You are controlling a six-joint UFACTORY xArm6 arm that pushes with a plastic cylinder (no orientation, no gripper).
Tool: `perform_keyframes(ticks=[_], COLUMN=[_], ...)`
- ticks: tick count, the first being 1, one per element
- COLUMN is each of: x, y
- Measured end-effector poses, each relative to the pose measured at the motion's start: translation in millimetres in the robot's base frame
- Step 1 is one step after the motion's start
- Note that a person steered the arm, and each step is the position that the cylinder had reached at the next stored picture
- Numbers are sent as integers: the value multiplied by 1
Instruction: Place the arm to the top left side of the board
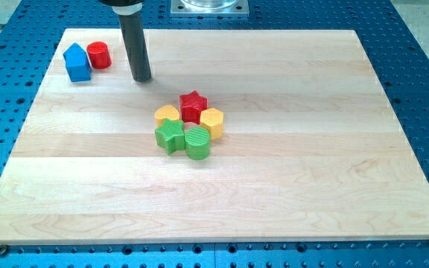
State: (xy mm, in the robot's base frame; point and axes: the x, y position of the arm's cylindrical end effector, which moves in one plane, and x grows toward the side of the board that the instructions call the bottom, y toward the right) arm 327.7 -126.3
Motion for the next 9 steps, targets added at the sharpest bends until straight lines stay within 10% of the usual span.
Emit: perform_keyframes(ticks=[6, 7, 9], x=[-13, -101, -110], y=[7, -28, -102])
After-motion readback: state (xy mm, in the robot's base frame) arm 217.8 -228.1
